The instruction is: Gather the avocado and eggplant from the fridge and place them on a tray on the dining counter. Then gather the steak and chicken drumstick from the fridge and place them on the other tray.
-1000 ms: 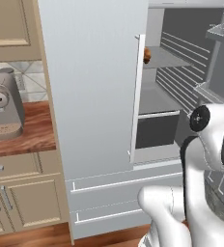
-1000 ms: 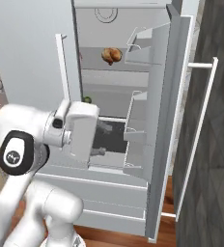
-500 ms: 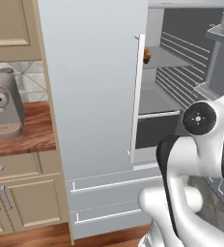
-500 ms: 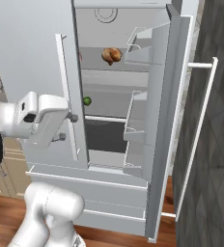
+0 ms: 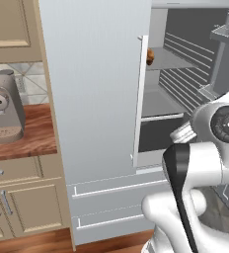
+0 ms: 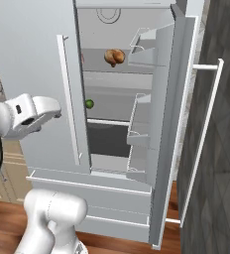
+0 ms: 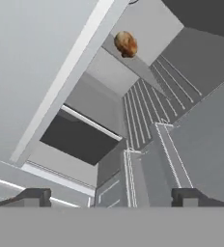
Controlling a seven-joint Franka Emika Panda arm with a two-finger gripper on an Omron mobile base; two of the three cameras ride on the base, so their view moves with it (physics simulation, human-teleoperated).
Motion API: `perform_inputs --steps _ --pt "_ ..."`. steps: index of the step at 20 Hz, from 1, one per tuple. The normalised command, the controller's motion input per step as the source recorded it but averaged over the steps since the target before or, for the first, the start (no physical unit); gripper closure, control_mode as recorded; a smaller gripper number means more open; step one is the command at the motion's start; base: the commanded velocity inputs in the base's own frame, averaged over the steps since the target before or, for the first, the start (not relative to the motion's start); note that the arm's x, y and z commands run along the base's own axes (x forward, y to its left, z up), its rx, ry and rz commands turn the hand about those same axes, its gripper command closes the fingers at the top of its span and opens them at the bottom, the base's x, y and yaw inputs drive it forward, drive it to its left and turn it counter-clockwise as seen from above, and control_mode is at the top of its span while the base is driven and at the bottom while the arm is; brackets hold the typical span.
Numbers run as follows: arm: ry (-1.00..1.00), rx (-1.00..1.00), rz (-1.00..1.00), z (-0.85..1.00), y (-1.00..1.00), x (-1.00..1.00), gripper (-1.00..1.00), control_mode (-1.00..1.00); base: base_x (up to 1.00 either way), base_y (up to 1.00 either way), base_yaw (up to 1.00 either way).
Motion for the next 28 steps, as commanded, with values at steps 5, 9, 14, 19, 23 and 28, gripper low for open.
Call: perform_inputs --steps 5,9,14,19,23,28 --pt "-0.09 0.39 0.22 0.01 0.35 0.58 -1.00 -1.00 0.00 0.00 0.00" --pt "0.00 0.38 0.05 0.07 0.35 0.44 -1.00 -1.00 0.00 0.00 0.00" --pt "0.05 0.30 0.01 0.06 0.28 0.34 -1.00 -1.00 0.00 0.00 0.00" --pt "0.05 0.15 0.00 0.00 0.01 0.13 -1.00 -1.00 0.00 0.00 0.00" --pt "0.04 0.00 0.00 0.00 -0.02 0.20 -1.00 -1.00 0.00 0.00 0.00" --pt "0.09 -0.07 -0.01 0.07 0.03 0.53 -1.00 -1.00 0.00 0.00 0.00"
